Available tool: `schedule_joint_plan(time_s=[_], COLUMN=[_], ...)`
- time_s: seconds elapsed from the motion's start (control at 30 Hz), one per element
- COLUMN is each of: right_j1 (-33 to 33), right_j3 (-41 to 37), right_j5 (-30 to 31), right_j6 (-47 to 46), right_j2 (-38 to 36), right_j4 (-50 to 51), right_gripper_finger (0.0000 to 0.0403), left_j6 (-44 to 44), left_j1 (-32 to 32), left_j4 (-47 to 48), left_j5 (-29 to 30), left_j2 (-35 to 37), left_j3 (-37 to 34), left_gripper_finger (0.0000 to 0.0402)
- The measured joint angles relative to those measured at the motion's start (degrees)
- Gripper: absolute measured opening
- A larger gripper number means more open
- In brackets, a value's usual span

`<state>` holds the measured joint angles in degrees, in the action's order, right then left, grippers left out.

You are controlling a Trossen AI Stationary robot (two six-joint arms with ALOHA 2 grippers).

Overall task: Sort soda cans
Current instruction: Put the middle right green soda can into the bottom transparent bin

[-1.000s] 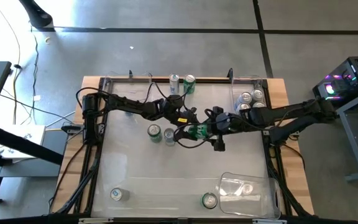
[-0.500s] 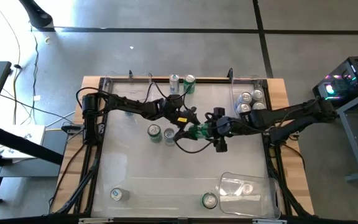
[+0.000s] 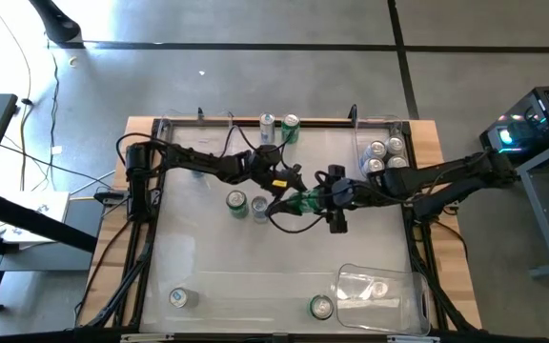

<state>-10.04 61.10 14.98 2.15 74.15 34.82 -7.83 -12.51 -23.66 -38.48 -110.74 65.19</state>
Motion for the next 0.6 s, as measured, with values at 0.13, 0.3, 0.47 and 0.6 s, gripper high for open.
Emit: schedule_joint_plan(time_s=[0.13, 0.3, 0.47, 0.6], right_j1=[-0.8, -1.9, -2.2, -2.6], right_j3=[0.0, -0.1, -0.1, -0.1], right_j5=[4.6, 6.1, 5.4, 3.4], right_j6=[-3.4, -7.8, -12.4, -17.7], right_j2=[-1.4, -4.4, -5.6, -5.7], right_j4=[2.8, 5.2, 10.5, 16.0], right_gripper_finger=[0.0288, 0.0288, 0.0288, 0.0288], left_j6=[0.2, 1.1, 1.3, 1.6], left_j1=[-1.6, -2.7, -3.2, -3.1], left_j4=[0.5, 0.8, 2.7, 2.8], left_j5=[0.3, -0.1, 1.1, 0.6], left_j2=[0.2, 0.3, 0.1, 0.7], left_j3=[0.2, 0.4, -0.1, 0.0], left_gripper_finger=[0.0327, 0.0328, 0.0328, 0.0328])
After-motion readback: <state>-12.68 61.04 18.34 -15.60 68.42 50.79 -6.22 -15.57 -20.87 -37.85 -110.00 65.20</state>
